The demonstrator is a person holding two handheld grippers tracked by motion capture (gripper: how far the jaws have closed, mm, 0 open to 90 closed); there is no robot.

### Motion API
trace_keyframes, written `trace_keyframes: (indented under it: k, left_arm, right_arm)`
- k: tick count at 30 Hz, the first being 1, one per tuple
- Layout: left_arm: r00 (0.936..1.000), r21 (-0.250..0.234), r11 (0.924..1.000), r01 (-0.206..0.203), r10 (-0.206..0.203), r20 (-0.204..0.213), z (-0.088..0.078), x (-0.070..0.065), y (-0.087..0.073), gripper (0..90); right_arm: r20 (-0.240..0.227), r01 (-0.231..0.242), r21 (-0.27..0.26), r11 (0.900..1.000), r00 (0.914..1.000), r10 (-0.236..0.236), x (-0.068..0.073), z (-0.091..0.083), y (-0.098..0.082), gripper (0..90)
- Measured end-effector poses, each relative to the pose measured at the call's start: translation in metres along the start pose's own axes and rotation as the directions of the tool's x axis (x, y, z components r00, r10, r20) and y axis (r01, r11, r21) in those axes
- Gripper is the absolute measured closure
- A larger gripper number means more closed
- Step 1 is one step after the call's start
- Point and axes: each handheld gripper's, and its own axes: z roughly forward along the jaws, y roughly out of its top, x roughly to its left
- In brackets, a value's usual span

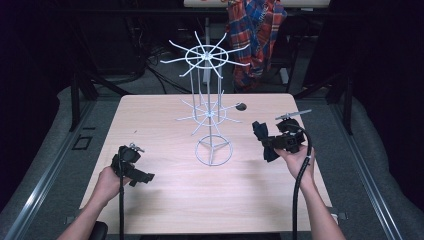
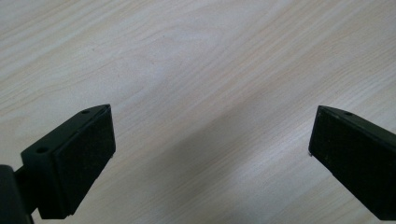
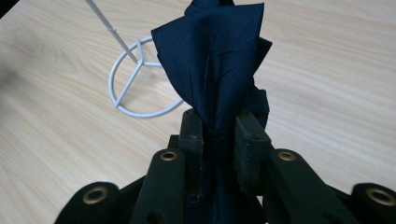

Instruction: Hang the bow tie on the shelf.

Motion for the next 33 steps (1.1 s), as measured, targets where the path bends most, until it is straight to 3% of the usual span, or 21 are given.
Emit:
trace_keyframes:
  k: [10, 17, 27, 33]
  left_arm:
    - [1.0, -0.001, 1.0, 0.0, 0.0, 0.002, 0.0, 0.0, 0.0, 0.5]
    - [1.0, -0.001, 1.0, 0.001, -0.001, 0.003, 0.0, 0.0, 0.0, 0.5]
    - [1.0, -0.002, 1.0, -0.001, 0.001, 0.003, -0.001, 0.0, 0.0, 0.5]
    - [1.0, 0.0, 1.0, -0.004, 0.004, 0.005, -0.001, -0.001, 0.0, 0.5]
  right_arm:
    - [-0.006, 0.017, -0.009, 1.0, 0.9998, -0.017, 0.0, 0.011, 0.019, 75.2]
    - [0.001, 0.026, -0.007, 1.0, 0.9997, -0.026, 0.0, 0.013, 0.022, 75.6]
    - [-0.004, 0.033, -0.067, 0.997, 0.9994, -0.034, 0.001, -0.003, 0.025, 75.5]
    - [-0.005, 0.06, -0.098, 0.993, 0.9982, -0.061, 0.015, -0.013, 0.027, 75.5]
